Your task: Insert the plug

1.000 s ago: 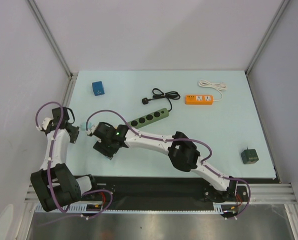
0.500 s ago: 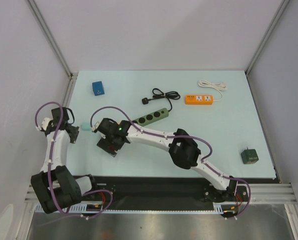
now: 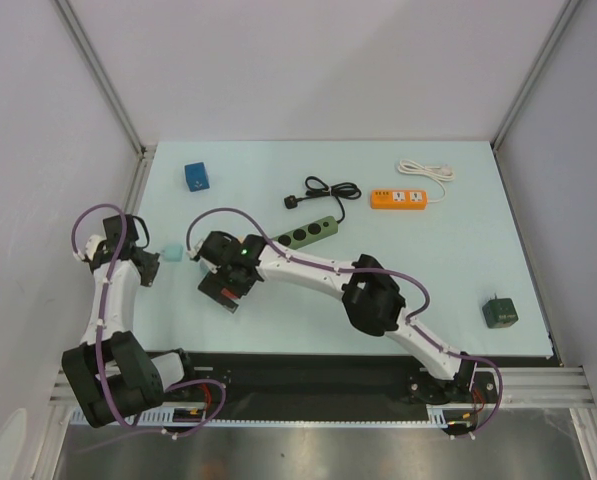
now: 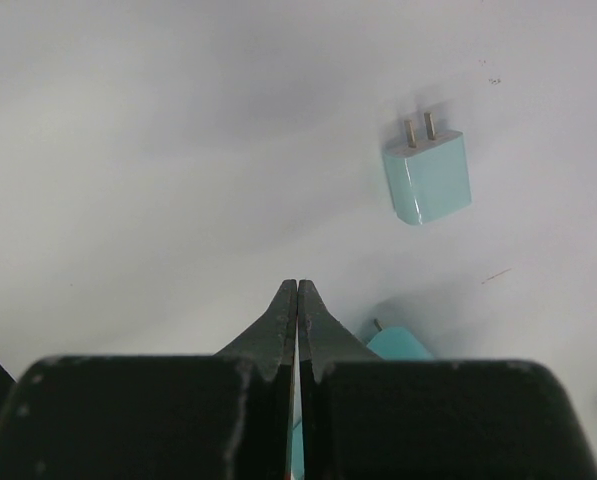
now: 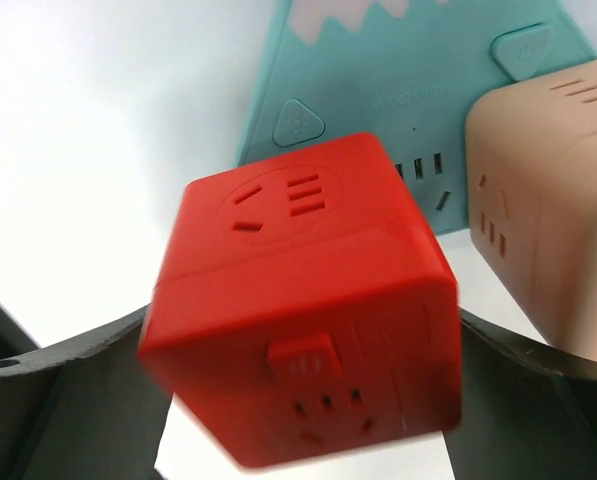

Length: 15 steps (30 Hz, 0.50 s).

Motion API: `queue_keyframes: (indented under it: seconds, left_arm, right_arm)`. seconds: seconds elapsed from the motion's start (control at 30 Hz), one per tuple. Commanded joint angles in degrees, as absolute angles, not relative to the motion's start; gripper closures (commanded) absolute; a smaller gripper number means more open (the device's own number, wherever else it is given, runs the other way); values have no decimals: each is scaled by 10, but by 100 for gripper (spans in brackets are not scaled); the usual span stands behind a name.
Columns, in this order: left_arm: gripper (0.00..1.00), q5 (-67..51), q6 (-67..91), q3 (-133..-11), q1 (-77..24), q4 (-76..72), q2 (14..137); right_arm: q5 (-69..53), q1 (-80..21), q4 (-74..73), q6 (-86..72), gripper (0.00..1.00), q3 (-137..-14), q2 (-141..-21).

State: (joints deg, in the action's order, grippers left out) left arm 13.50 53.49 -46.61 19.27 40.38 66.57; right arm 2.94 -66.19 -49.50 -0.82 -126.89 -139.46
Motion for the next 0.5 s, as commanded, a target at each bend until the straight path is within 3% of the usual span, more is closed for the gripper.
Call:
queue_keyframes:
  seconds: [0.0, 0.3, 0.4, 0.43, 0.47]
  left_arm:
    - [100, 132, 522, -467, 200, 396, 657]
    - [100, 89, 512, -456, 193, 371, 664]
    - [100, 24, 469, -462, 171, 320, 690]
    - [99, 19, 462, -468, 162, 316, 702]
    - [100, 12, 459, -472, 154, 313, 707]
  right_arm:
    - [23, -658, -497, -2, 1, -1286, -1321]
    - [21, -659, -494, -2, 3, -1259, -1263]
    - [7, -656, -480, -2, 18, -1239, -1235]
    - [-10, -654, -474, -5, 31, -1230, -1228]
    - [-11, -651, -469, -6, 57, -1226, -1226]
